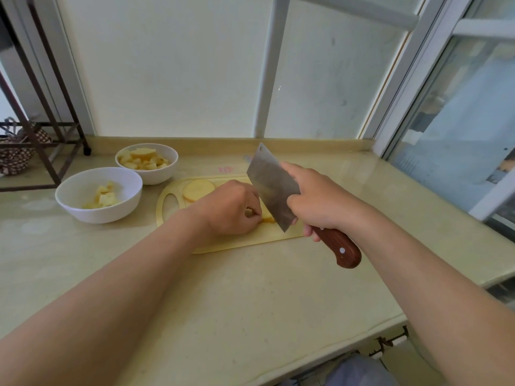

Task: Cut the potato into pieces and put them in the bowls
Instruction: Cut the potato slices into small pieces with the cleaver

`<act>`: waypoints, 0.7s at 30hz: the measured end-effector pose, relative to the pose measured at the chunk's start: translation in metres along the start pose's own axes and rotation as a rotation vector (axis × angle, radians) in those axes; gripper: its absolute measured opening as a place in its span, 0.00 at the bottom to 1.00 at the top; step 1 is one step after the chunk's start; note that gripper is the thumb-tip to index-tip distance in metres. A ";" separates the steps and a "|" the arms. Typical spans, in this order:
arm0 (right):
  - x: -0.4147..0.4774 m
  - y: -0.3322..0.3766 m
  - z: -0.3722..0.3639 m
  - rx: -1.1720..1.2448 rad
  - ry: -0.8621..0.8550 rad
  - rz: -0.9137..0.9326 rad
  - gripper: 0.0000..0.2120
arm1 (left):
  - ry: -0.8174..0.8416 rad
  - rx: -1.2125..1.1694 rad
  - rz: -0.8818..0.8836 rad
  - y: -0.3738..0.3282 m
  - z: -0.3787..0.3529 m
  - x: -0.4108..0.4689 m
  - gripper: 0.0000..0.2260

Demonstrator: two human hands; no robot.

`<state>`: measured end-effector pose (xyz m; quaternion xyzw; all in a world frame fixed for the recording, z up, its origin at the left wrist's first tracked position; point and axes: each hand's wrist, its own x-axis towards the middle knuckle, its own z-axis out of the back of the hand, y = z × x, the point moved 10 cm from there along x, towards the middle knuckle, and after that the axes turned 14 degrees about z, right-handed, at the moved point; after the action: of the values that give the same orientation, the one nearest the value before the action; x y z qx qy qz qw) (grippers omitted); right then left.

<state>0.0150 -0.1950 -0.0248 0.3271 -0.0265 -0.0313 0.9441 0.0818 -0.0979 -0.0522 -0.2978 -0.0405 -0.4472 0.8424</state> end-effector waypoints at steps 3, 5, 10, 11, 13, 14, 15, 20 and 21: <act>-0.002 0.004 0.002 -0.003 0.005 0.006 0.42 | 0.003 0.002 0.004 0.000 0.000 0.000 0.04; -0.003 0.008 -0.001 -0.009 0.020 0.015 0.42 | 0.001 0.001 -0.008 -0.001 0.000 0.000 0.04; -0.003 0.005 -0.006 0.008 0.023 -0.001 0.42 | -0.005 0.006 -0.014 0.000 0.000 0.000 0.05; -0.003 0.005 -0.006 0.015 0.022 -0.004 0.42 | -0.004 0.006 -0.017 0.000 0.000 0.000 0.05; -0.003 0.005 -0.008 0.019 0.023 -0.005 0.42 | 0.000 0.003 -0.023 0.000 -0.001 0.001 0.05; -0.003 0.006 -0.008 0.015 0.025 -0.005 0.42 | -0.001 0.000 -0.026 0.000 0.000 0.001 0.06; -0.003 0.006 -0.009 0.011 0.028 -0.004 0.42 | -0.004 -0.001 -0.031 0.000 0.000 0.001 0.06; -0.006 0.008 -0.011 -0.009 0.051 -0.009 0.41 | -0.017 0.012 -0.046 -0.004 0.003 0.000 0.04; -0.006 0.008 -0.011 -0.018 0.056 -0.011 0.41 | -0.018 0.010 -0.047 -0.004 0.003 0.000 0.04</act>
<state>0.0097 -0.1810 -0.0287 0.3196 0.0021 -0.0273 0.9471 0.0791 -0.0976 -0.0476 -0.2965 -0.0575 -0.4641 0.8327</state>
